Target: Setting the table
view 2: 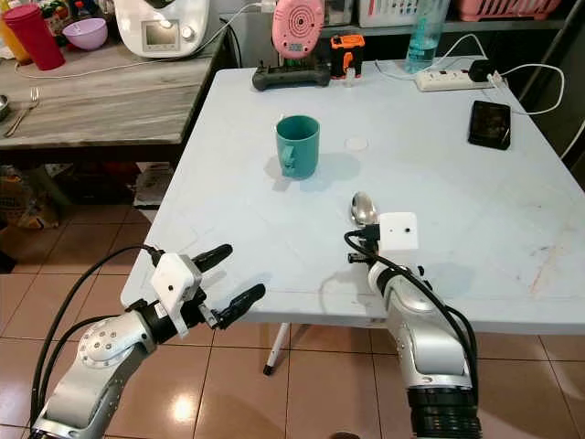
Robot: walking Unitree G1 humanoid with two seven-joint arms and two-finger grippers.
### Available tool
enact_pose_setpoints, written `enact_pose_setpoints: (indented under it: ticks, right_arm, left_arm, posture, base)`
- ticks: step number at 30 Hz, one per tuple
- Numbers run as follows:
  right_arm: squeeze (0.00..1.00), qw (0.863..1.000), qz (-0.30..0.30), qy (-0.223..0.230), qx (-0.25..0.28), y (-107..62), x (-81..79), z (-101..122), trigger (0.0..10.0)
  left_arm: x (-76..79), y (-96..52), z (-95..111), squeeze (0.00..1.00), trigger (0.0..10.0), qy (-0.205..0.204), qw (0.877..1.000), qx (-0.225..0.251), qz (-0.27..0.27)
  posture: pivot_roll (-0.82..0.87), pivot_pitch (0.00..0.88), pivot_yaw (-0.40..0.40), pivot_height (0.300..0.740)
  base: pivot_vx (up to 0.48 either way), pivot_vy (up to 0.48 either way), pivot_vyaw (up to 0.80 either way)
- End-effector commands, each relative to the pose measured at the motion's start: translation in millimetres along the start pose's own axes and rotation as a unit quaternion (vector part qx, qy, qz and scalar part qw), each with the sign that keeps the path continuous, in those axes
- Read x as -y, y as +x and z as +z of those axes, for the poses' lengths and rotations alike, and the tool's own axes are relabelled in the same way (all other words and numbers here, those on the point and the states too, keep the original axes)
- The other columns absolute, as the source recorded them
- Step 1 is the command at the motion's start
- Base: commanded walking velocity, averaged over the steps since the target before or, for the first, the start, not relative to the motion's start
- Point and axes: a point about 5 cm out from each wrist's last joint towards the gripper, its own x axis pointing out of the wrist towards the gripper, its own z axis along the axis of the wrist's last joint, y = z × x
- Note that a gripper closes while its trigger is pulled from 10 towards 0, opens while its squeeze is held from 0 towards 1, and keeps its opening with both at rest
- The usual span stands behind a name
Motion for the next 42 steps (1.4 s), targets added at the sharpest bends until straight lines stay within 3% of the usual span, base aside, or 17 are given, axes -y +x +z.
enact_pose_setpoints:
  ticks: [1, 6, 14, 19, 20, 21, 22, 25, 27, 31, 35, 38, 42]
  right_arm:
    - [0.0, 0.995, -0.003, 0.012, -0.096, -0.1, -1.6, -39, 0.0]
    - [0.0, 0.994, -0.011, 0.047, -0.094, 1.4, -0.6, -37, 0.0]
    - [0.0, 0.994, -0.008, 0.067, -0.086, 0.9, -2.6, -36, 0.0]
    - [0.0, 0.996, 0.0, 0.083, -0.036, 0.0, -9.1, -20, 0.0]
    - [0.0, 0.997, -0.008, 0.078, -0.023, -0.6, -8.9, -17, 4.8]
    - [0.0, 0.997, -0.014, 0.075, -0.015, -1.1, -8.4, -14, 4.8]
    - [0.0, 0.998, -0.02, 0.063, -0.004, -1.3, -8.4, -11, 10.0]
    - [0.0, 0.998, -0.027, 0.04, 0.039, -3.0, -10.8, 1, 10.0]
    - [0.0, 0.995, -0.009, 0.073, 0.07, -6.4, -15.6, 8, 10.0]
    - [0.0, 0.993, -0.021, 0.042, 0.104, -12.0, -16.3, 13, 10.0]
    - [0.0, 0.991, -0.04, 0.059, 0.11, -14.7, -12.7, 15, 10.0]
    - [0.0, 0.984, -0.056, 0.032, 0.167, -22.3, -9.6, 27, 10.0]
    - [0.0, 0.98, -0.061, 0.038, 0.184, -24.7, -7.2, 32, 10.0]
  left_arm:
    - [-1.4, -2.1, -3, 0.0, 10.0, 0.01, 1.0, -0.011, -0.007]
    - [-1.3, -1.8, -3, 0.0, 10.0, 0.017, 1.0, -0.013, -0.01]
    - [-0.8, -1.5, -4, 0.0, 10.0, 0.019, 1.0, -0.012, -0.008]
    - [-8.4, -0.7, -3, 0.0, 10.0, 0.028, 0.999, -0.007, 0.034]
    - [-12.0, -0.4, -3, 0.0, 10.0, 0.031, 0.998, -0.007, 0.052]
    - [-14.0, -0.1, -3, 0.0, 10.0, 0.033, 0.997, -0.006, 0.063]
    - [-18.1, 0.4, -2, 0.0, 10.0, 0.034, 0.996, -0.005, 0.086]
    - [-29.1, 1.7, 1, 0.0, 10.0, 0.031, 0.989, 0.0, 0.142]
    - [-34.5, 2.6, 4, 0.0, 10.0, 0.028, 0.986, 0.004, 0.167]
    - [-44.5, 3.3, 6, 0.0, 10.0, -0.002, 0.976, 0.016, 0.217]
    - [-49.7, 3.2, 7, 0.0, 10.0, -0.017, 0.97, 0.019, 0.243]
    - [-57.0, 1.9, 8, 0.0, 10.0, -0.011, 0.961, 0.023, 0.276]
    - [-60.9, 0.9, 6, 0.0, 10.0, -0.027, 0.955, 0.02, 0.294]
  posture:
    - [-0.2, 0.131, 0.099, 0.74]
    - [-0.2, 0.128, 0.098, 0.74]
    - [-0.21, 0.126, 0.096, 0.74]
    - [-0.21, 0.128, 0.095, 0.74]
    - [-0.21, 0.128, 0.096, 0.74]
    - [-0.21, 0.128, 0.095, 0.74]
    - [-0.21, 0.129, 0.095, 0.74]
    - [-0.21, 0.129, 0.093, 0.74]
    - [-0.21, 0.129, 0.091, 0.74]
    - [-0.22, 0.124, 0.09, 0.74]
    - [-0.22, 0.123, 0.088, 0.74]
    - [-0.23, 0.122, 0.083, 0.74]
    - [-0.23, 0.12, 0.08, 0.74]
  base:
    - [0.0, 0.0, 0.0]
    - [0.0, 0.0, 0.0]
    - [0.0, 0.0, 0.0]
    - [0.0, 0.0, 0.0]
    - [0.0, 0.0, 0.0]
    - [0.0, 0.0, 0.0]
    - [0.0, 0.0, 0.0]
    - [0.0, 0.0, 0.0]
    - [0.0, 0.0, 0.0]
    - [0.0, 0.0, 0.0]
    - [0.0, 0.0, 0.0]
    - [0.0, 0.0, 0.0]
    - [0.0, 0.0, 0.0]
